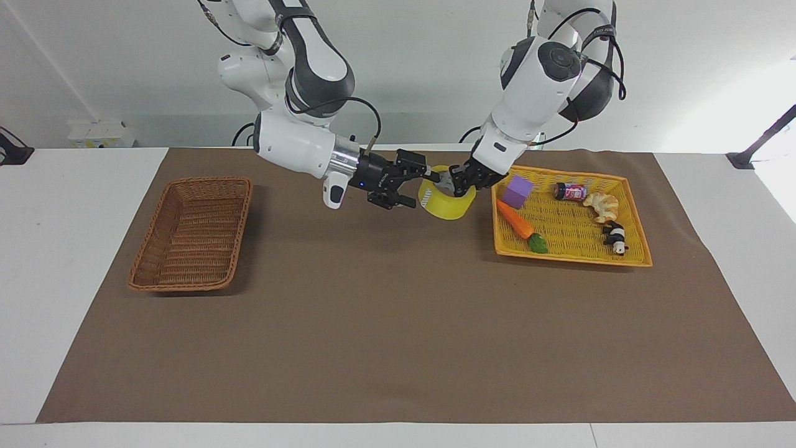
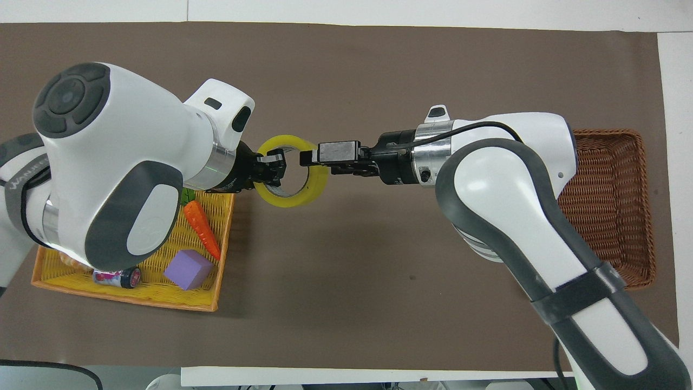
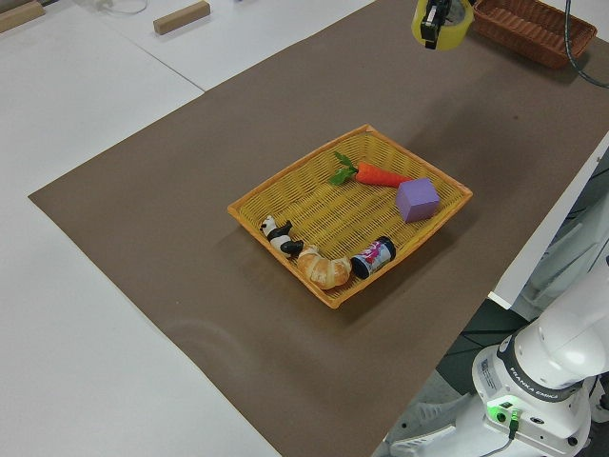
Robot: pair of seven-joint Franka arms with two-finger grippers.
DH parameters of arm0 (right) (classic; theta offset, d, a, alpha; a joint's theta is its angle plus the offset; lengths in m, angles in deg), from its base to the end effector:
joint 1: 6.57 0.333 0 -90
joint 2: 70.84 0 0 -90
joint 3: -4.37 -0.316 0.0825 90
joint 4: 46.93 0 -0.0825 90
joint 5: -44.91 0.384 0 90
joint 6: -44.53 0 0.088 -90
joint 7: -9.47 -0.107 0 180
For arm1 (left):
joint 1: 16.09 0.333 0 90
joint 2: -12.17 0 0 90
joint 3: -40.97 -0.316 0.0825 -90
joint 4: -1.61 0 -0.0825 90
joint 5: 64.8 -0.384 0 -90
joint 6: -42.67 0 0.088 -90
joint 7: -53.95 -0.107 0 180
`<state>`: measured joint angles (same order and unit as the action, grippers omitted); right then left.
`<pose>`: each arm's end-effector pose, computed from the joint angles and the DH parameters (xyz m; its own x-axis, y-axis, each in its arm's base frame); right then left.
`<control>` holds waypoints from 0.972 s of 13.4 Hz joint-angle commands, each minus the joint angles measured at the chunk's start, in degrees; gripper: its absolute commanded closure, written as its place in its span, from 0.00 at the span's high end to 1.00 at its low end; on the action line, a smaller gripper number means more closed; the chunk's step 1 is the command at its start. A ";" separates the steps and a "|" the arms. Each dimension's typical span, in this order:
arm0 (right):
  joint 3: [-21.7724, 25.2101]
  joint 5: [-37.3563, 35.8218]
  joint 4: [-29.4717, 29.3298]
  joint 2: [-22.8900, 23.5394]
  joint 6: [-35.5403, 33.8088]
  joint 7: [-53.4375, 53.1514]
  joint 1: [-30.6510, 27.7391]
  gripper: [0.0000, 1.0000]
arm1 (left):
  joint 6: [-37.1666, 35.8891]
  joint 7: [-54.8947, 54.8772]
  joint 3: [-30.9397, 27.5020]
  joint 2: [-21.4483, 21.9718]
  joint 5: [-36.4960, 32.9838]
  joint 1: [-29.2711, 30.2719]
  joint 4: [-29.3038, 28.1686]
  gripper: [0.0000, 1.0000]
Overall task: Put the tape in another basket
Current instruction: 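Reach the right gripper toward the tape roll held by the left gripper, then close the right gripper on the tape rim beside the left gripper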
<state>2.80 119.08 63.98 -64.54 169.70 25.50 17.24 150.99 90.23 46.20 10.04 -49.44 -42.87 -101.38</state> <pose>0.5363 0.2930 0.4660 0.9994 -0.0322 0.0100 -0.0059 -0.4594 -0.8882 0.4826 -0.3239 0.5260 0.9837 0.1368 -0.1171 0.1613 -0.9584 0.2353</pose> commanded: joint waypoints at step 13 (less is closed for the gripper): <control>-0.01 9.85 2.29 0.12 -4.93 6.91 -0.96 0.90 | -1.44 -0.86 -0.05 0.81 0.99 0.32 -0.55 0.00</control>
<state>2.94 126.80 65.26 -63.93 165.94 30.33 17.05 150.57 90.23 46.32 10.04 -49.44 -42.86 -101.54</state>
